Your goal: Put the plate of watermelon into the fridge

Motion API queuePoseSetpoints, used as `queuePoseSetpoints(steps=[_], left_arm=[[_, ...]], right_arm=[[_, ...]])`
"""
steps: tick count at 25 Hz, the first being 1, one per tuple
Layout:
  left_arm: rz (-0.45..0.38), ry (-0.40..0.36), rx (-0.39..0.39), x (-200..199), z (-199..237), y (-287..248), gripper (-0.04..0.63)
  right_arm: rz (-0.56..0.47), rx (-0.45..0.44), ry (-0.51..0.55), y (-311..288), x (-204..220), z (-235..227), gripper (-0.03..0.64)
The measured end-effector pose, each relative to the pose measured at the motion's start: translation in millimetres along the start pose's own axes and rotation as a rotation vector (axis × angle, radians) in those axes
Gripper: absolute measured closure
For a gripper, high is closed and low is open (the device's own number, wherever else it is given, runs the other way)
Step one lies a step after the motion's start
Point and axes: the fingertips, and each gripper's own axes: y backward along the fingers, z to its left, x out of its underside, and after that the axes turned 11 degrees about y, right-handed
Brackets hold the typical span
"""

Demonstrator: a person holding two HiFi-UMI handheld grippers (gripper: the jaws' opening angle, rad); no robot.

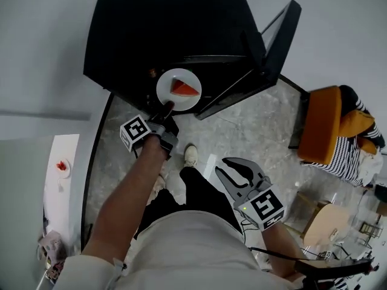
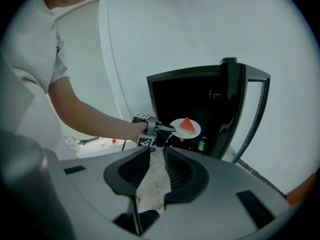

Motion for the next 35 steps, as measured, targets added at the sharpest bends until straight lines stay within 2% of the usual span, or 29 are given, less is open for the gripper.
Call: queuePoseSetpoints(steps=[6,13,25,29,35], left_arm=[[-0.053,0.010,-0.013,-22.2,16.4,-38.7,0.571],[-0.077,-0.001,-0.033,-43.1,28.6,-72.3,0.570],[-0.101,-0.022,-0.113,-67.3,48.0,-102.4,0.569],[-0.107,-0.053,-0.147,-71.0,51.1,-105.5,0.571],[-0.107,-0.134,-0.240,-76.3,56.8,-108.1,0.569]], right_arm=[[0.029,-0.007,-0.017,-1.7,14.1,-28.6,0.511],[0.055,0.003,-0.028,1.7,25.3,-48.6,0.511],[0.085,-0.005,-0.074,-2.7,39.6,-59.8,0.511],[0.081,-0.012,-0.095,-4.0,40.4,-60.9,0.511],[0.087,-0.007,-0.119,-3.3,45.4,-64.7,0.511]])
